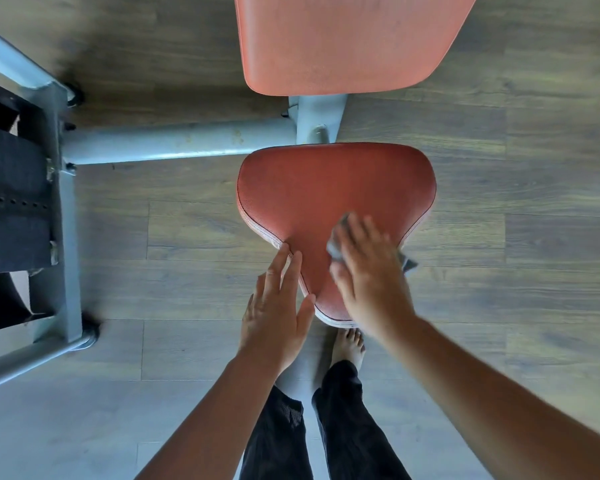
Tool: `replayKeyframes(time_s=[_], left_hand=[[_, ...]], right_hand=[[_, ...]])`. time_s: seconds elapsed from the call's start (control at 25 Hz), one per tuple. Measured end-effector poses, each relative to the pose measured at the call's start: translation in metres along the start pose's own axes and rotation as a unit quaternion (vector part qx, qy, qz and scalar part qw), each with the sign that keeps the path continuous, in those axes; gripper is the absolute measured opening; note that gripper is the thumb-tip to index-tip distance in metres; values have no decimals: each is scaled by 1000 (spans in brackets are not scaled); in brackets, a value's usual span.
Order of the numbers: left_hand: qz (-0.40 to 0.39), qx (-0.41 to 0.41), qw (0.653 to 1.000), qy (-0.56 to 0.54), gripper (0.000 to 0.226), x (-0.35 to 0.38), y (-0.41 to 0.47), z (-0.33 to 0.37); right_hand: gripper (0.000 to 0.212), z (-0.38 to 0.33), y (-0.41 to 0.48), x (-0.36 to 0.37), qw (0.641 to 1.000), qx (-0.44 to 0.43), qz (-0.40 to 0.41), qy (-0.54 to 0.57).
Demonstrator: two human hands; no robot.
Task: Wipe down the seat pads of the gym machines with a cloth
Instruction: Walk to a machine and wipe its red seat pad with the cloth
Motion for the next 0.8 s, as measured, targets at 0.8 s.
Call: replayKeyframes(time_s=[0.8], left_hand=[[-1, -18, 1000, 10, 73, -1, 0, -7]], right_hand=[[54, -36, 46, 13, 992, -102, -6, -80]])
Point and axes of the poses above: each hand's wrist, its own y-axis towards the middle knuckle, its own x-axis out of the palm, z = x × y, the point moved 10 cm from there along y, towards the middle knuckle, and after that the axes turned 1 degree about x, right-handed, at the moved point
